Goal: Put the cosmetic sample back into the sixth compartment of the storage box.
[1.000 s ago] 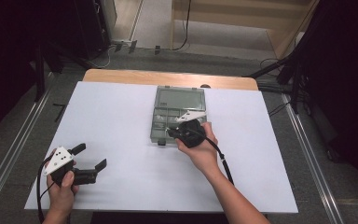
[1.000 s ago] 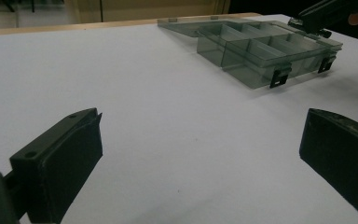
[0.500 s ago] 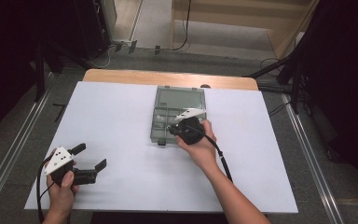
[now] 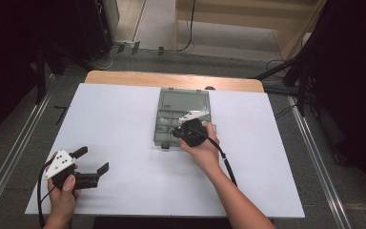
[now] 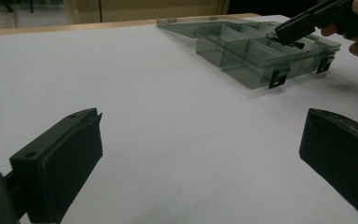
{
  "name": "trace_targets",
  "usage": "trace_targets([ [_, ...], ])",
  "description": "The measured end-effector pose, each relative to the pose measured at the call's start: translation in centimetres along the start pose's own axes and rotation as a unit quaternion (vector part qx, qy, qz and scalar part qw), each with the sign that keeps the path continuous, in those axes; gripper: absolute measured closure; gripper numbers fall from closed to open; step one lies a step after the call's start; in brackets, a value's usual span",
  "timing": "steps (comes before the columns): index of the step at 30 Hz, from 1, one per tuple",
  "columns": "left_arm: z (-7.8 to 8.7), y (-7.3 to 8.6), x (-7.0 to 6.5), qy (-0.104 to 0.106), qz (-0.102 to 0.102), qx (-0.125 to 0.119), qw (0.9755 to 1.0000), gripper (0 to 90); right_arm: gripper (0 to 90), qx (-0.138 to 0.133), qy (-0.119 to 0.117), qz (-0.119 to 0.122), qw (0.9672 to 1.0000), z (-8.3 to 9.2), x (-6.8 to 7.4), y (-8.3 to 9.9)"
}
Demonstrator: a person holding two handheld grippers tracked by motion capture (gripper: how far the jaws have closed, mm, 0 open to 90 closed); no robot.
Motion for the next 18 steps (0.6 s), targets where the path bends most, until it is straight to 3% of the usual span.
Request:
trace_targets([
  [18,0.02,0.0,0.04,0.0,0.001,0.0,1.0,0.0,82.4,0.012,0.006,-0.002,0.9999,-1.03,-0.05,0.26],
])
Point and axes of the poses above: each handheld gripper's, and its own axes: z roughly backward along the jaws, y roughly out of its underside, x roughly to its left, the point moved 3 cm from there along -z, roughly forward along the jaws, and after that the axes turned 7 degrees about x, right-handed, at the moved point
